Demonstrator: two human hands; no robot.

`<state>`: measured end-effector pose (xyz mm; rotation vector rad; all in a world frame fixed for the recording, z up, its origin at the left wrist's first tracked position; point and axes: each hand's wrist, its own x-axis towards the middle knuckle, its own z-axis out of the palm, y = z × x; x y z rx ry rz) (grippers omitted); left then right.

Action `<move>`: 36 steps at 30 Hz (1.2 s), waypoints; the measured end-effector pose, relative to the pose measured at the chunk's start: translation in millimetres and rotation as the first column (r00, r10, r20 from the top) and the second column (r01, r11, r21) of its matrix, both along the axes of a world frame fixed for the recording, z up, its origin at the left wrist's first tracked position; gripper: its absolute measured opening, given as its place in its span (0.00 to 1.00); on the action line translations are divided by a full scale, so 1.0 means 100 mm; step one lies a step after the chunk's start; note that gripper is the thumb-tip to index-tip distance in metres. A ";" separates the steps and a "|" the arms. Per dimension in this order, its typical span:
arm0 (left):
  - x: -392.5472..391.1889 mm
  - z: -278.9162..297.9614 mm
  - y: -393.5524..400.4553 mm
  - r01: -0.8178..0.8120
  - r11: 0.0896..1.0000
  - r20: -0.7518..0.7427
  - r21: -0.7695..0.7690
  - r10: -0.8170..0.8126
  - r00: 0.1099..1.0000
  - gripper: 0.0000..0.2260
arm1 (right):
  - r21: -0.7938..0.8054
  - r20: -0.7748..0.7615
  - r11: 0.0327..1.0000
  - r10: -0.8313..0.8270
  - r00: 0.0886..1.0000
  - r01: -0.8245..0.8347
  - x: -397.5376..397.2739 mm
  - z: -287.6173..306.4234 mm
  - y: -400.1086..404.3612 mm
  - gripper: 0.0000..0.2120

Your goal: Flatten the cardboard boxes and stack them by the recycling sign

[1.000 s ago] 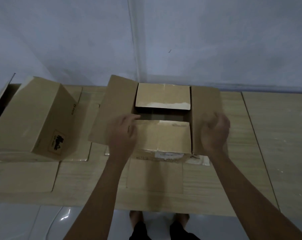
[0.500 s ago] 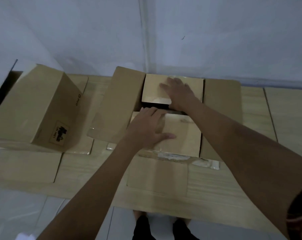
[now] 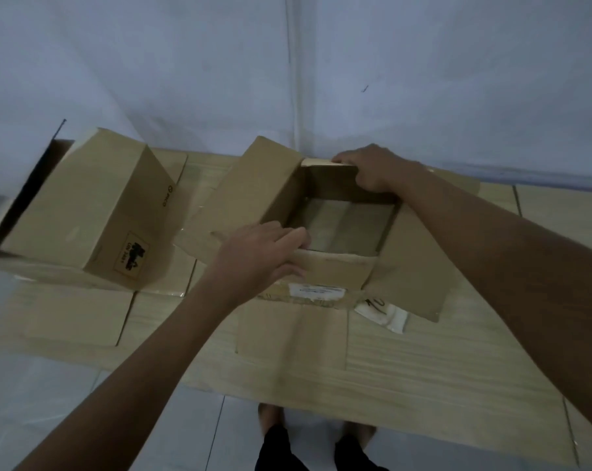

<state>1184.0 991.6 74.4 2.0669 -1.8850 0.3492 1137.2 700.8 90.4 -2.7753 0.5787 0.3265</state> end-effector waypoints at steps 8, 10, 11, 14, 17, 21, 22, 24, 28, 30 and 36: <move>0.36 0.09 0.24 -0.379 0.925 0.013 0.016 0.379 0.925 0.18 | 0.118 -0.024 0.993 -0.029 0.999 0.032 -0.56 0.02 -0.30 0.35; 0.40 0.10 0.19 -0.451 0.892 -0.020 0.038 0.452 0.892 0.19 | 0.133 0.010 0.990 -0.057 0.998 0.056 -0.70 -0.02 -0.30 0.37; 0.42 0.09 0.16 -0.474 0.878 -0.038 0.058 0.477 0.878 0.19 | 0.148 0.022 0.986 -0.084 0.996 0.080 -0.77 -0.02 -0.29 0.37; 0.55 0.05 0.10 -0.529 0.836 -0.070 0.148 0.542 0.837 0.21 | 0.090 -0.049 0.989 -0.112 0.992 0.116 -0.95 0.00 -0.22 0.34; 0.67 0.03 0.05 -0.547 0.779 -0.090 0.307 0.596 0.798 0.24 | -0.063 0.049 0.959 -0.273 0.961 0.276 -1.15 -0.11 -0.04 0.30; 0.63 -0.02 0.01 -0.550 0.739 -0.176 0.389 0.646 0.743 0.24 | 0.257 0.636 0.616 -0.688 0.350 0.745 -1.37 -0.49 0.51 0.36; 0.61 -0.05 0.01 -0.544 0.743 -0.210 0.389 0.647 0.733 0.25 | 0.483 0.570 0.436 -0.815 0.105 0.759 -1.35 -0.55 0.68 0.41; 0.61 -0.12 0.04 -0.536 0.751 -0.255 0.386 0.646 0.720 0.31 | 0.840 0.092 -0.023 -0.979 -0.184 0.542 -1.23 -0.64 1.00 0.45; 0.60 -0.13 0.06 -0.546 0.705 -0.223 0.452 0.682 0.696 0.45 | 0.918 -0.381 -0.373 -0.923 0.043 0.132 -1.01 -0.71 1.39 0.36; 0.57 -0.09 0.05 -0.586 0.688 -0.172 0.428 0.699 0.694 0.43 | 0.939 -0.345 -0.344 -0.937 0.049 0.024 -0.91 -0.67 1.45 0.36; 0.40 0.25 -0.01 -0.553 0.780 -0.152 0.292 0.609 0.778 0.30 | 0.973 -0.226 -0.229 -0.970 0.085 -0.030 -0.77 -0.47 1.43 0.41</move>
